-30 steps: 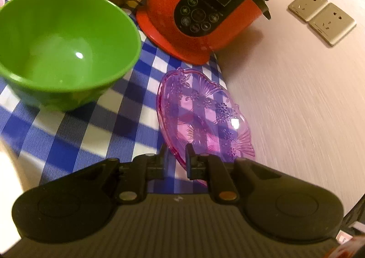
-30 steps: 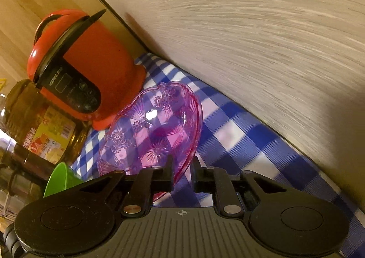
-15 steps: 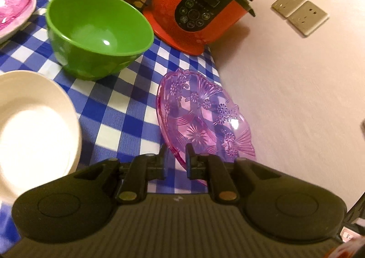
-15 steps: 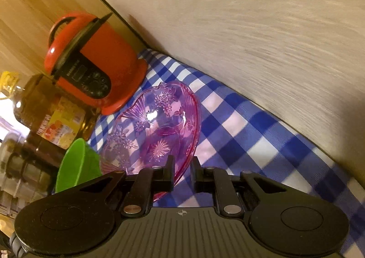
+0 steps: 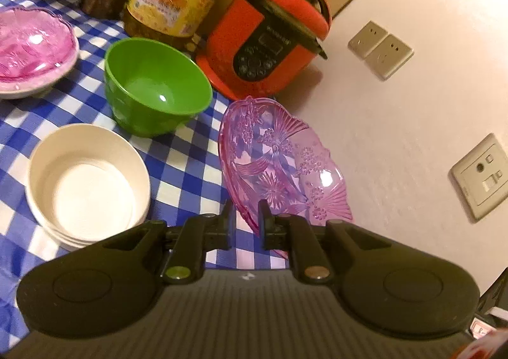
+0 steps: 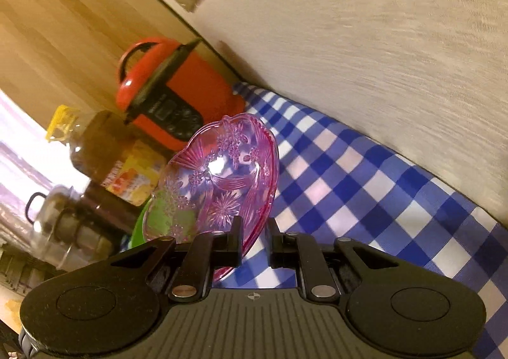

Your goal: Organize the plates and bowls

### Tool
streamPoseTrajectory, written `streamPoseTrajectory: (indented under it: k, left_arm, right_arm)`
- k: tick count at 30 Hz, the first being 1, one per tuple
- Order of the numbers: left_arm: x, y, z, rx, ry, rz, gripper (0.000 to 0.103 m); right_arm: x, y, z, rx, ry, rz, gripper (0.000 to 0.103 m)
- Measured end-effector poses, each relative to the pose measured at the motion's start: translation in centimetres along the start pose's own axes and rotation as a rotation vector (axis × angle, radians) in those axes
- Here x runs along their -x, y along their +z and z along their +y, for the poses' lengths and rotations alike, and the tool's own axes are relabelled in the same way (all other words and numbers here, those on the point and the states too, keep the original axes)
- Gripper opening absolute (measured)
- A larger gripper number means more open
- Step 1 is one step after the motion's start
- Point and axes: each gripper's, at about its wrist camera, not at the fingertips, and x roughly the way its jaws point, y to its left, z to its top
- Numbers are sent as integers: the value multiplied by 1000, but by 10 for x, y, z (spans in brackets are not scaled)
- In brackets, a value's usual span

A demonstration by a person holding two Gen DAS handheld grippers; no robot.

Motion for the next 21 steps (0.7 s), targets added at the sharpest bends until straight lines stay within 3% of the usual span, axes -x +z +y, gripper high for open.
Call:
streamPoseTrajectory:
  k: [10, 21]
  left_arm:
    - [43, 24, 17, 14, 25, -86, 13]
    - [85, 46, 58, 52, 96, -159, 13]
  right_arm:
    - [2, -11, 41, 55, 101, 3, 14]
    - [-18, -42, 93, 119, 182, 71, 14]
